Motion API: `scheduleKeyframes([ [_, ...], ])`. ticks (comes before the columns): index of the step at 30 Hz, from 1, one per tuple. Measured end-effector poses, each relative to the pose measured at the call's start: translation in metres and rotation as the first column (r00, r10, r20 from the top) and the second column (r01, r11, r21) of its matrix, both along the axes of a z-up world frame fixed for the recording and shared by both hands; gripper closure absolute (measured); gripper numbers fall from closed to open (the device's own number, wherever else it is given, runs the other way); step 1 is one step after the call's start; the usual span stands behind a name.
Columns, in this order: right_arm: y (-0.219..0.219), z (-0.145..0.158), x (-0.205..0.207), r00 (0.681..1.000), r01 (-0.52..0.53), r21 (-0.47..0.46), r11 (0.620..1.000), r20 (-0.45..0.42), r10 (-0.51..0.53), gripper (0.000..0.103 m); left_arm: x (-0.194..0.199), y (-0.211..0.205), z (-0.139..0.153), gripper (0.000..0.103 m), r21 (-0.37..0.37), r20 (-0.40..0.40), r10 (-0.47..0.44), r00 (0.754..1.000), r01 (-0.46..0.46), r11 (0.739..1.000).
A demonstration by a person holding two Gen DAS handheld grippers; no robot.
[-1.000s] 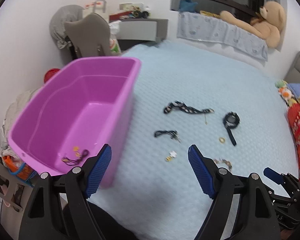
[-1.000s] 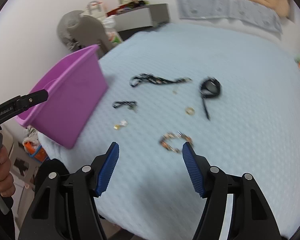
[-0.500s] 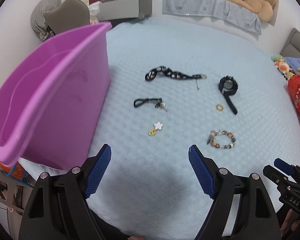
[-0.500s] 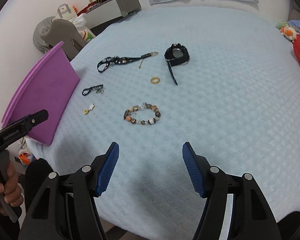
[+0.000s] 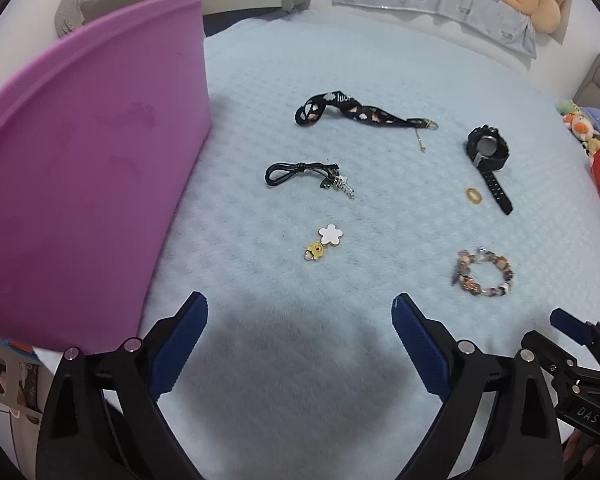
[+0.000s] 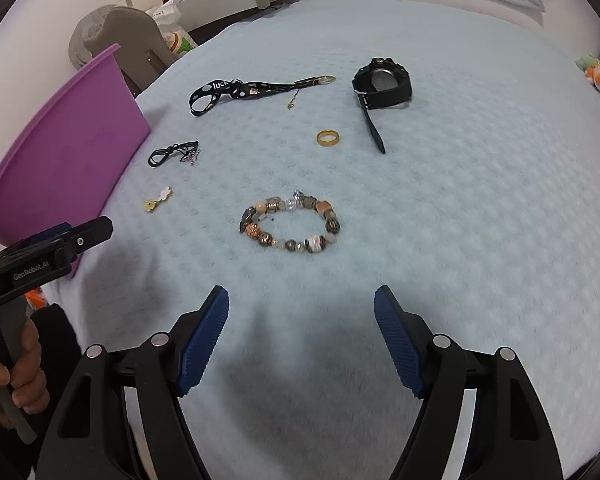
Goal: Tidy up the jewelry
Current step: 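Move both grippers away from the tub back over the bed, then close the right gripper on the beaded bracelet while the left grasps the white flower charm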
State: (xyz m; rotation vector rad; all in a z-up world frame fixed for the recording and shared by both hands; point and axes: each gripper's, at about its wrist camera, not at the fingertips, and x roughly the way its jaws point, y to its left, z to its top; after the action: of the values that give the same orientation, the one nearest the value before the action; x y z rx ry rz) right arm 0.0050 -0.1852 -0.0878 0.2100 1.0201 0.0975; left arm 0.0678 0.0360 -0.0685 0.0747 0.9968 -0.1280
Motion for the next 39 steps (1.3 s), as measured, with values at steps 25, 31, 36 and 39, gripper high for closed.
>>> scheduleKeyframes([
  [25, 0.019, -0.034, 0.064, 0.999, -0.042, -0.064, 0.997, -0.019, 0.041, 0.024, 0.058, -0.017, -0.057, 0.007, 0.019, -0.031, -0.028, 0.999, 0.028, 0.999],
  [31, 0.033, -0.042, 0.07, 0.997, -0.074, -0.153, 0.985, 0.008, 0.076, 0.017, 0.065, -0.018, -0.058, 0.006, 0.009, -0.019, -0.02, 1.0, 0.02, 1.0],
  [36, 0.034, -0.045, 0.074, 0.997, -0.066, -0.167, 0.984, 0.035, 0.073, 0.016, 0.07, -0.02, -0.058, 0.006, 0.011, 0.007, -0.014, 1.0, 0.014, 1.0],
  [39, 0.038, -0.046, 0.074, 0.996, -0.062, -0.195, 0.979, 0.043, 0.072, 0.016, 0.071, -0.02, -0.057, 0.005, 0.008, 0.015, -0.003, 1.0, 0.003, 1.0],
])
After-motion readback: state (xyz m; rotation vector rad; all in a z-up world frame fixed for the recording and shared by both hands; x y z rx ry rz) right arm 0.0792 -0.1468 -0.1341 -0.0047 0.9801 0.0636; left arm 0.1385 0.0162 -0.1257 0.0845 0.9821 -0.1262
